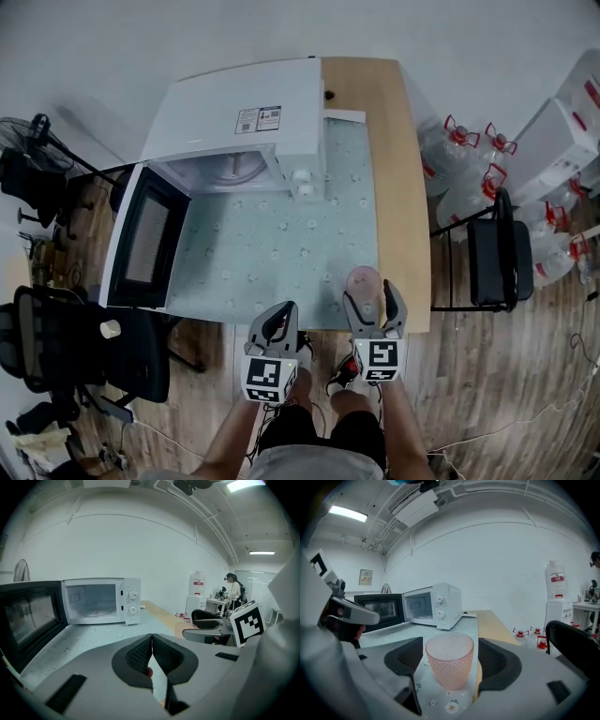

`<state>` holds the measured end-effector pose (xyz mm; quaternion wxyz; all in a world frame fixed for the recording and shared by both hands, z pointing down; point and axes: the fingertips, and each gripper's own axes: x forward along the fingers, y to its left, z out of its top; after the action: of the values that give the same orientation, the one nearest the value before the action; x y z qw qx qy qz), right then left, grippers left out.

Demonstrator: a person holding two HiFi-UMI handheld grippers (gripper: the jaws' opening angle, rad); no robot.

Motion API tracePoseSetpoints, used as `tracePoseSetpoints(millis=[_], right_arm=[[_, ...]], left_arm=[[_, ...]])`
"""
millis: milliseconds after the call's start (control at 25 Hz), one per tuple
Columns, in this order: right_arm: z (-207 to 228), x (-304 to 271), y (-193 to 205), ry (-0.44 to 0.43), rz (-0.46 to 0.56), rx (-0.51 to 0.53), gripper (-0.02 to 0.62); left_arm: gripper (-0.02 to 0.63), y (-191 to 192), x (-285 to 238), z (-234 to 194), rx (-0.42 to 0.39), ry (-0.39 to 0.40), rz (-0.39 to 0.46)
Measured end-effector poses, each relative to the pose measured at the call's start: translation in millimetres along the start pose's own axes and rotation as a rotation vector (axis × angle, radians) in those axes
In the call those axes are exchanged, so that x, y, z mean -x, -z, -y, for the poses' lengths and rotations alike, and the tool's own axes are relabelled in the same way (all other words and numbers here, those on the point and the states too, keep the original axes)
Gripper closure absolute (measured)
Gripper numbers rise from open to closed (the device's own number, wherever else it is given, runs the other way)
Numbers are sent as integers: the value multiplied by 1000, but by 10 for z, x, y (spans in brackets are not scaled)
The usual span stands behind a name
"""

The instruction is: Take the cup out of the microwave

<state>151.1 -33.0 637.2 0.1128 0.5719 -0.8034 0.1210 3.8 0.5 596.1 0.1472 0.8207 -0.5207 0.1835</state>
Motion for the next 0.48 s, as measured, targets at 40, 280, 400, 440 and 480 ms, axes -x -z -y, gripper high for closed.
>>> tracePoseSetpoints(millis=[40,280,400,440,480], right_arm=[[-4,15,-37,-1,6,2,242],[-28,99,-310,-7,45,12,244],[-16,166,-498,-12,71,7,244],[-11,191,-566,-13,81,5,244],[-8,215,-637,-12,91,4,244]], left_arm=[[583,-29,11,7,-1,-2,5],[583,-312,87,28,-14,-7,59],[583,-502,164,45,-31,-12,91],[583,-566,197,52,-36,-13,101],[583,-631,232,55,-41,-15,113]])
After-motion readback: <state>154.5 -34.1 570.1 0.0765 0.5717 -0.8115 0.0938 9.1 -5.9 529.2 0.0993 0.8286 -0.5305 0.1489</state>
